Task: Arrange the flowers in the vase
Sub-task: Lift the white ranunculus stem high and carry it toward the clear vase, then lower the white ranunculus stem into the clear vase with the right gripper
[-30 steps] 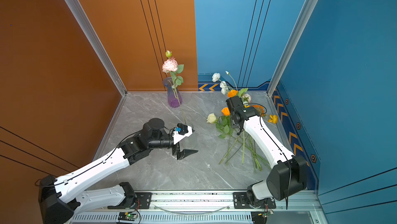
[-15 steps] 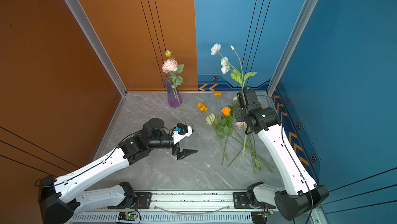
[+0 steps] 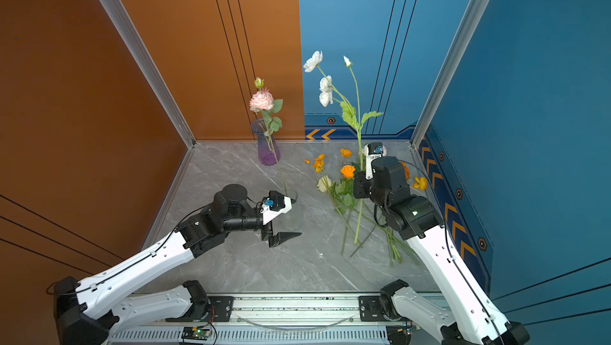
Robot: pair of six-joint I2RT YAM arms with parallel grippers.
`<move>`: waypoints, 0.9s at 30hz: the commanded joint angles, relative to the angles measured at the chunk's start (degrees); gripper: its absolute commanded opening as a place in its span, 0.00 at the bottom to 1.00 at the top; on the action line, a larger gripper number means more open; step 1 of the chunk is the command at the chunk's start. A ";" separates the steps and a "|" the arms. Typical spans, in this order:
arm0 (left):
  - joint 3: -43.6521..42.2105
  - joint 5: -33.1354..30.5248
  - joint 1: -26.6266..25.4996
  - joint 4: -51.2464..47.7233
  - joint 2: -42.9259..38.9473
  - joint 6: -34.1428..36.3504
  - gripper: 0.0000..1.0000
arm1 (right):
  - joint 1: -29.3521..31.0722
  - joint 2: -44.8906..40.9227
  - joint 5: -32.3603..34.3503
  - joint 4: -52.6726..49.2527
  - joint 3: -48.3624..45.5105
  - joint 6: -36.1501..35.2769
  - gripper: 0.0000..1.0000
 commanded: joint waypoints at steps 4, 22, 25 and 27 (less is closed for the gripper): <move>0.20 0.63 2.02 -7.36 -8.14 6.93 0.98 | 6.44 -0.37 1.93 26.38 -3.65 1.42 0.01; -6.11 0.57 11.40 -0.95 -14.55 0.81 0.98 | 21.37 18.11 12.88 55.34 3.44 -2.64 0.02; -6.59 0.66 13.52 0.46 -15.34 -0.34 0.98 | 23.10 20.44 15.13 57.24 2.17 -3.37 0.02; -6.92 1.26 14.63 1.44 -15.58 -1.08 0.98 | 23.99 21.55 16.54 58.39 1.08 -3.90 0.02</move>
